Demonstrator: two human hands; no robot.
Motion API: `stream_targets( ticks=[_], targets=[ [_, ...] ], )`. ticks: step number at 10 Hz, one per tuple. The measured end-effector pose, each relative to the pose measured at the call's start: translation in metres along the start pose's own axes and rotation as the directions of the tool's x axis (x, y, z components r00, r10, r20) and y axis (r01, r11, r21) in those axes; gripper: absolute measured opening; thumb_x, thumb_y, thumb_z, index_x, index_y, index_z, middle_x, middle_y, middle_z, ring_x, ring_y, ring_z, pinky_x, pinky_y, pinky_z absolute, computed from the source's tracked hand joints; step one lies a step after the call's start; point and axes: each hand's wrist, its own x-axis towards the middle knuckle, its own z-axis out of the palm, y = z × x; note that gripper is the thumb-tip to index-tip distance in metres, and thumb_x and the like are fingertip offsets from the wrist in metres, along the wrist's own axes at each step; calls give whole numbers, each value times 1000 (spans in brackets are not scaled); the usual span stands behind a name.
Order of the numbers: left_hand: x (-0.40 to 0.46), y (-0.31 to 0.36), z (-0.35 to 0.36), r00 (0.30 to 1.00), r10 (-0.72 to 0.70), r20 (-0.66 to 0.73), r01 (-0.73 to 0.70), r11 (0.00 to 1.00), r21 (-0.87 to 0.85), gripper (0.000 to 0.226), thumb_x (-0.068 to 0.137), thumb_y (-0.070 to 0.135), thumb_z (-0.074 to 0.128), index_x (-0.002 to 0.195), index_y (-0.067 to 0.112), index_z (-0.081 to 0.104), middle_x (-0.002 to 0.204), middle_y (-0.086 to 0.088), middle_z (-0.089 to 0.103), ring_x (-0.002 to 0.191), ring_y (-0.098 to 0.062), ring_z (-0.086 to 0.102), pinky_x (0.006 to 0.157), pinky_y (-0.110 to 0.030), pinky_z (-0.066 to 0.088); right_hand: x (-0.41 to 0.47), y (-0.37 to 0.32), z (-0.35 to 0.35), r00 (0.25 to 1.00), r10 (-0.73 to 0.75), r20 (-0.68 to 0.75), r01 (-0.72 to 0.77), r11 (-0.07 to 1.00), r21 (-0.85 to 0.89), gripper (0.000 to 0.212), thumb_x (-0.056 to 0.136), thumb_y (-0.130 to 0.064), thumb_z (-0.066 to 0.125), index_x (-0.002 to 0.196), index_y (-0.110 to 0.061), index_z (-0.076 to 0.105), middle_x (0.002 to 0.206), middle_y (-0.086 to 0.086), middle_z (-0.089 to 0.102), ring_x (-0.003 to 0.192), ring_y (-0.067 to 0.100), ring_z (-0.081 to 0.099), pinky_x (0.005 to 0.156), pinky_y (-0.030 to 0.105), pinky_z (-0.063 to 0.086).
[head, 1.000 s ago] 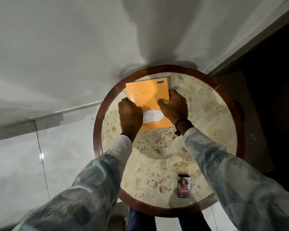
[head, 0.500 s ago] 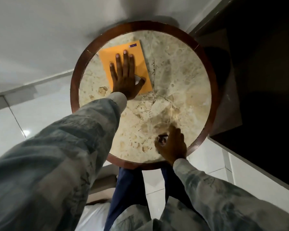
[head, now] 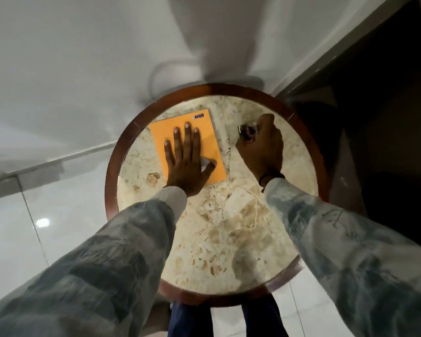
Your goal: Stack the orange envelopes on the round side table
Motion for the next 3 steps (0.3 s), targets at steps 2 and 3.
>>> stream_targets(
  ticks=[2, 3],
  targets=[
    [1, -2, 8, 999, -5, -33, 6, 999, 42, 94, 96, 68, 33, 164, 10, 3, 174, -15, -1, 160, -41, -3, 127, -62, 0, 1, -1, 8, 997, -29, 66, 30, 999, -12, 66, 79, -28, 80, 134, -8, 50, 129, 15, 63, 117, 37, 60, 92, 51, 58],
    [0, 2, 2, 1000, -17, 23, 15, 998, 60, 95, 97, 68, 33, 164, 12, -4, 173, -13, -11, 160, -40, -11, 127, -62, -4, -2, -14, -22, 1000, 21, 10, -23, 978, 206, 70, 78, -30, 85, 136, -10, 50, 132, 13, 65, 122, 33, 62, 98, 43, 55]
  ],
)
